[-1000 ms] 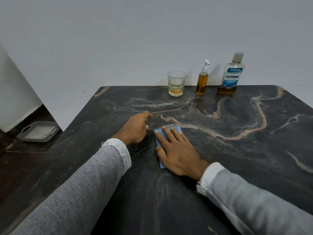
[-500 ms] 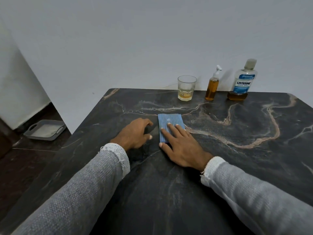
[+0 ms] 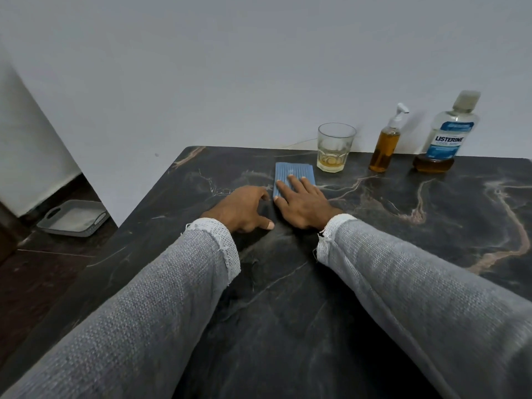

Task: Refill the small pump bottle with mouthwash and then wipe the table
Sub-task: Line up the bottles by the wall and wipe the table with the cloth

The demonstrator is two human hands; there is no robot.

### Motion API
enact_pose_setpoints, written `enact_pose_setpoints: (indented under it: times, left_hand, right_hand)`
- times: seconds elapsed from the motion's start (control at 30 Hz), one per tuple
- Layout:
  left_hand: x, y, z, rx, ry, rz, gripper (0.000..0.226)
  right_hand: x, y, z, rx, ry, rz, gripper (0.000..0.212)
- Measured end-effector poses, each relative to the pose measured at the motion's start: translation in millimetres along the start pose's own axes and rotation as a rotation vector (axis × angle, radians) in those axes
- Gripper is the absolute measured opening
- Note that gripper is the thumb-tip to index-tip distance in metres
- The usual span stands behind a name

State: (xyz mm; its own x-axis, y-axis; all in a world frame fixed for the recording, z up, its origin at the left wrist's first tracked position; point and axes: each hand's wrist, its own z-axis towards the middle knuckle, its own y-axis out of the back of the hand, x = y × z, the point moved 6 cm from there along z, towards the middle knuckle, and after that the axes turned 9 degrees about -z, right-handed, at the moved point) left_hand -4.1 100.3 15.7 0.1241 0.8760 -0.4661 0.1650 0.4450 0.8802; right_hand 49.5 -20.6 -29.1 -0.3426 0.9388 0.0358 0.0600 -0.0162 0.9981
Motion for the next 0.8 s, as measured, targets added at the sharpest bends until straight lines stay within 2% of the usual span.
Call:
enact_pose_setpoints:
  times: [0.37,0.8]
  left_hand:
    - [-3.9,3.7,30.3,0.139,-0.015,0.105,0.074]
    - [-5.8,1.5,29.5,0.169,0.02,0.135,0.078]
  right_hand:
    - [-15.7,1.1,76.0,-0.028,0.011,-0.032,0.061]
    - [-16.5,5.2,79.2,-0.067,0.004,-0.029,0.061]
